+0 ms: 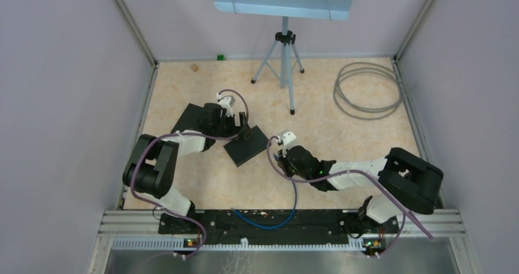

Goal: Insert the plug into the switch port
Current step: Insert the connector into the switch port.

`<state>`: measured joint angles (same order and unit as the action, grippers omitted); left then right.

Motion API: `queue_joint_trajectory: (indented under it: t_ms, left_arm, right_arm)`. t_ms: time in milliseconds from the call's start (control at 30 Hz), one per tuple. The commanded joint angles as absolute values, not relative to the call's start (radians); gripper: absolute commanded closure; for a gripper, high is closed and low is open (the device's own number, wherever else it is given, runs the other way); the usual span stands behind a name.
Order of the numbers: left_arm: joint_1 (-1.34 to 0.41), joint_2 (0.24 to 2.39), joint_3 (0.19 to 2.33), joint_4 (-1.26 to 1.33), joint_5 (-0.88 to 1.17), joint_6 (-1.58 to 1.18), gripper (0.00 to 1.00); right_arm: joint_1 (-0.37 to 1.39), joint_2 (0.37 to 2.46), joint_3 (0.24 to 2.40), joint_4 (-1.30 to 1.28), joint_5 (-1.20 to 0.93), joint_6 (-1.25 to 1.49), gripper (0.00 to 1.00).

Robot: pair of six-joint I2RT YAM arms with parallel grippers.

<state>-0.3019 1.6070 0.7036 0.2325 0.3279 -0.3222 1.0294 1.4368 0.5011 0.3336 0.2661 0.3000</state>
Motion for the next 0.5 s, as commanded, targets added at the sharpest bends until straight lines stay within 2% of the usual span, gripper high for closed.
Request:
queue_joint_trajectory:
  t_ms: [0, 467]
  left_arm:
    - [-0.301, 1.596, 0.696, 0.259, 0.409, -0.311, 0.01]
    - [-0.307, 1.654, 0.684, 0.344, 0.445, -0.334, 0.01]
  right_arm:
    - [1.028, 1.507, 0.561, 0.419, 0.295, 0.32, 1.0]
    - [1.029, 1.606, 0.604, 0.446, 0.283, 0.268, 1.0]
